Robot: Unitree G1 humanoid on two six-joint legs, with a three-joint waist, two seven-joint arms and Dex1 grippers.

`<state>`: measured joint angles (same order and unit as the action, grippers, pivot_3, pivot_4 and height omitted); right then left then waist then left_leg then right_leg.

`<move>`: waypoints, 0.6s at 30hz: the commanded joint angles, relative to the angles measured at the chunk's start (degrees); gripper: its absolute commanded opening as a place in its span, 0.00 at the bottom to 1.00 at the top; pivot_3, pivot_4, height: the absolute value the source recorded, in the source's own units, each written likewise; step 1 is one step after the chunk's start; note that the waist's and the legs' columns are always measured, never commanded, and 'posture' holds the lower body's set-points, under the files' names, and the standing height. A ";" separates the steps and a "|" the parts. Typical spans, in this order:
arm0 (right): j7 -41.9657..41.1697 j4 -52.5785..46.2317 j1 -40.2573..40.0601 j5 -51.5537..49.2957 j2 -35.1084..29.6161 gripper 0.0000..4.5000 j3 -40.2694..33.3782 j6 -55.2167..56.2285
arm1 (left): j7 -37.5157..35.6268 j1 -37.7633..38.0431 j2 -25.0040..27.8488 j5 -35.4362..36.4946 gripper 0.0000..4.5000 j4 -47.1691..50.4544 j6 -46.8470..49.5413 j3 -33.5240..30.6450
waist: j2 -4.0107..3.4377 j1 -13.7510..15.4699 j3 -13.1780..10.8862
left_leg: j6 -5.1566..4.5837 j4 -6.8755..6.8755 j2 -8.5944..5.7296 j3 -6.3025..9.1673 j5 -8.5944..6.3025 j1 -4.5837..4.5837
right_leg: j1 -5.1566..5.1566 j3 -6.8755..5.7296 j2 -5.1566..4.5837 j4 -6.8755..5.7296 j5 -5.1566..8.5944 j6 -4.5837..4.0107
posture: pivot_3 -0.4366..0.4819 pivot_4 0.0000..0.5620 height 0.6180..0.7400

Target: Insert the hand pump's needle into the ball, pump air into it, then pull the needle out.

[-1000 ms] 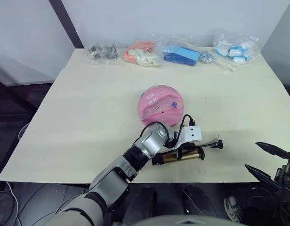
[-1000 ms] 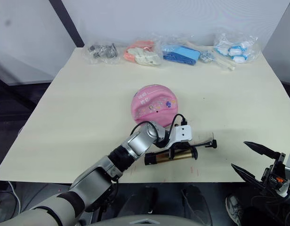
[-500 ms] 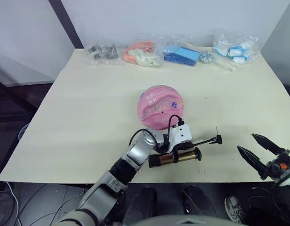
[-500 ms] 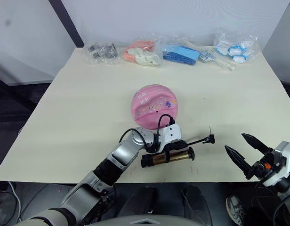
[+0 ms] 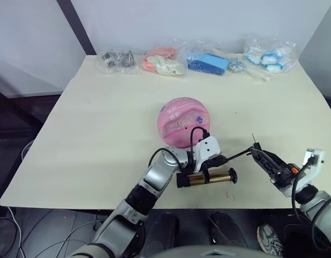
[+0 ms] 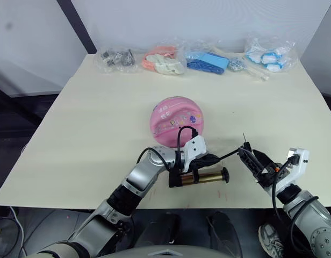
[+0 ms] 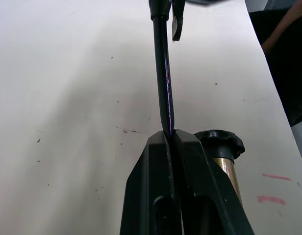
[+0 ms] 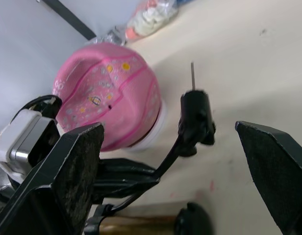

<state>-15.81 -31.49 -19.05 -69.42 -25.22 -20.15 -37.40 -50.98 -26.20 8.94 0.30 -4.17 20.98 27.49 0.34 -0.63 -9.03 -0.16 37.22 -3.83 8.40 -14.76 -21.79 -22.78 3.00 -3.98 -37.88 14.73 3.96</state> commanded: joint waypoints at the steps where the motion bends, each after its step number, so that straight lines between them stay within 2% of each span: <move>1: 1.39 -1.98 0.92 -3.30 0.51 1.00 -0.41 -0.25 | -0.29 -0.73 -0.60 1.66 0.00 1.54 -1.14 -0.61 | 0.00 -0.12 0.00 | 0.00 0.00 0.00 0.00 0.00 0.00 | 0.00 0.00 0.01 -0.01 0.00 0.00 | 0.48 0.27 0.97; 18: 0.42 0.00 1.83 -7.97 -0.10 1.00 -1.44 -0.68 | -1.86 -1.25 0.61 3.33 0.00 1.05 -0.99 -0.53 | 0.00 -0.13 0.00 | -0.01 0.00 0.01 -0.01 0.00 0.01 | 0.00 -0.01 0.04 -0.02 0.00 0.00 | 0.48 0.27 0.97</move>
<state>-14.73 -30.50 -17.42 -75.99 -24.88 -20.77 -38.28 -52.34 -26.79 9.81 2.45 -4.19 20.91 27.49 0.34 -0.76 -9.03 -0.16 37.22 -3.81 8.40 -14.77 -21.78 -22.78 3.00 -3.94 -37.89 14.73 3.96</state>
